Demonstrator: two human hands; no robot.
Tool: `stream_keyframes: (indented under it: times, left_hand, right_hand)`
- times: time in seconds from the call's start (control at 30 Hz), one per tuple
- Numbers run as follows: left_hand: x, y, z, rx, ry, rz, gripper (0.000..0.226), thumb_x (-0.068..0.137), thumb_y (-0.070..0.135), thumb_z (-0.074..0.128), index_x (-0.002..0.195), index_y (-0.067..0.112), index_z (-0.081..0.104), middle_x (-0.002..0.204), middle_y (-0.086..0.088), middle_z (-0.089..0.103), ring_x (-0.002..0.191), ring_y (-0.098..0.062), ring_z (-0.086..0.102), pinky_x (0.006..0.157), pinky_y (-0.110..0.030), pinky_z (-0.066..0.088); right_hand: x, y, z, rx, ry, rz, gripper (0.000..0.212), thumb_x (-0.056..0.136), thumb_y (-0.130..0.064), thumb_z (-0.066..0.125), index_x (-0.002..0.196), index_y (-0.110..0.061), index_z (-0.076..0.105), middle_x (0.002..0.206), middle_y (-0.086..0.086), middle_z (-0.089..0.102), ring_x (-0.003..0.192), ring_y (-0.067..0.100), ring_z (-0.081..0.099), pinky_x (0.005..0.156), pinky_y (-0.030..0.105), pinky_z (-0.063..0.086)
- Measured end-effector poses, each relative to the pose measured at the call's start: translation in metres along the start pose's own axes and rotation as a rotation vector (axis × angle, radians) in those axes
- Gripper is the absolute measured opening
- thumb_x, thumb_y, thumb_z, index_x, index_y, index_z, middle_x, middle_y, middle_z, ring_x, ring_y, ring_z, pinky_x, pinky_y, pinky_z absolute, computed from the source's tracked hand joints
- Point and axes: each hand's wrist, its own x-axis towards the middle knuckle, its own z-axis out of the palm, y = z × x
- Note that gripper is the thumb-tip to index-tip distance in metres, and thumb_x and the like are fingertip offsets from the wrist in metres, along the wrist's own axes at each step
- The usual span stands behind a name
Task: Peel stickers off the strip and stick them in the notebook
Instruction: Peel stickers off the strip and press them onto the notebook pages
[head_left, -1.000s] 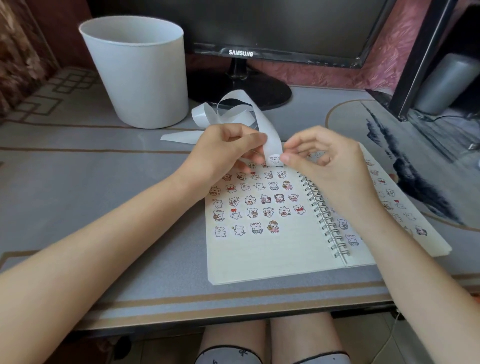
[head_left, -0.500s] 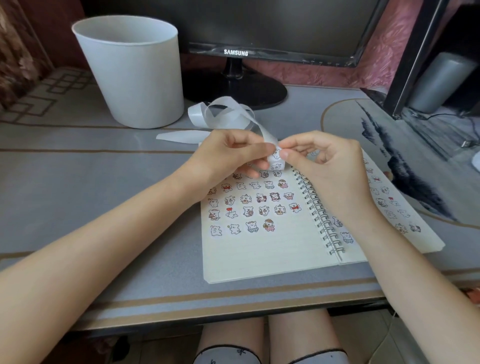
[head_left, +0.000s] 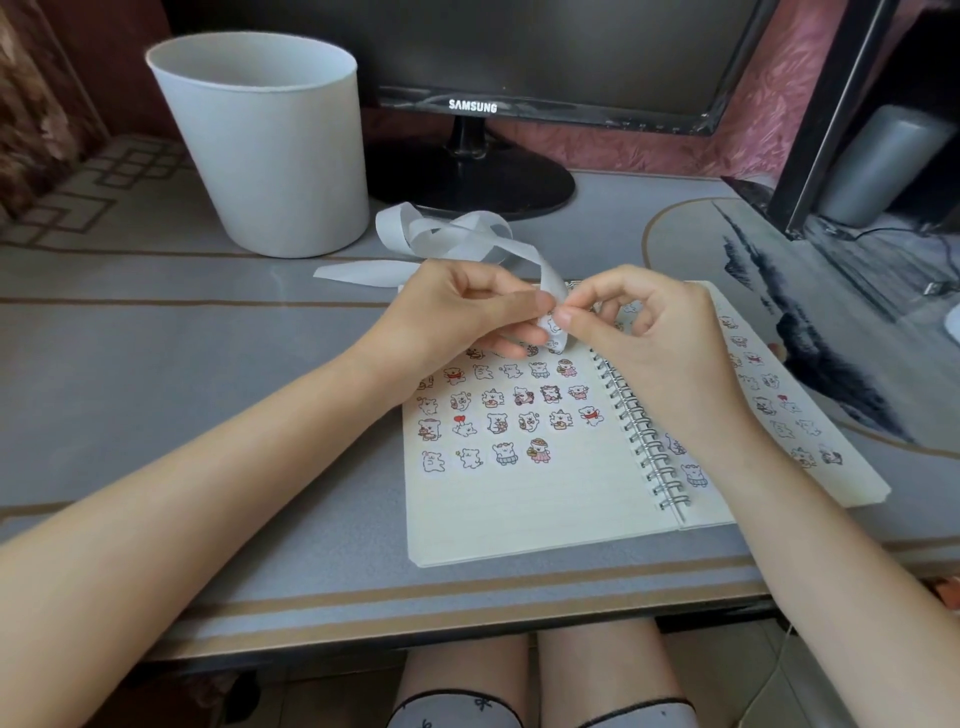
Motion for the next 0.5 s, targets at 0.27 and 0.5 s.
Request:
stream_keyframes:
  times: [0.27,0.5]
  left_hand:
    - [0.0,0.001,0.0,-0.073,0.035,-0.068,0.007,0.086,0.011,0.066,0.083,0.005,0.069,0.073,0.0,0.069,0.068,-0.008,0.07,0.056,-0.015,0.052]
    - [0.002,0.0,-0.002,-0.015,0.071,-0.071,0.011,0.088,0.012,0.064,0.084,0.002,0.067,0.072,-0.003,0.068,0.062,-0.005,0.066,0.052,-0.014,0.05]
  right_hand:
    - [-0.003,0.005,0.001,-0.177,0.0,-0.163,0.006,0.084,-0.02,0.069,0.082,-0.015,0.067,0.092,-0.008,0.06,0.088,0.01,0.054,0.083,0.029,0.043]
    - [-0.012,-0.006,-0.007,-0.002,-0.063,-0.035,0.003,0.083,-0.015,0.069,0.083,-0.014,0.066,0.076,-0.01,0.061,0.062,-0.003,0.055,0.062,0.008,0.036]
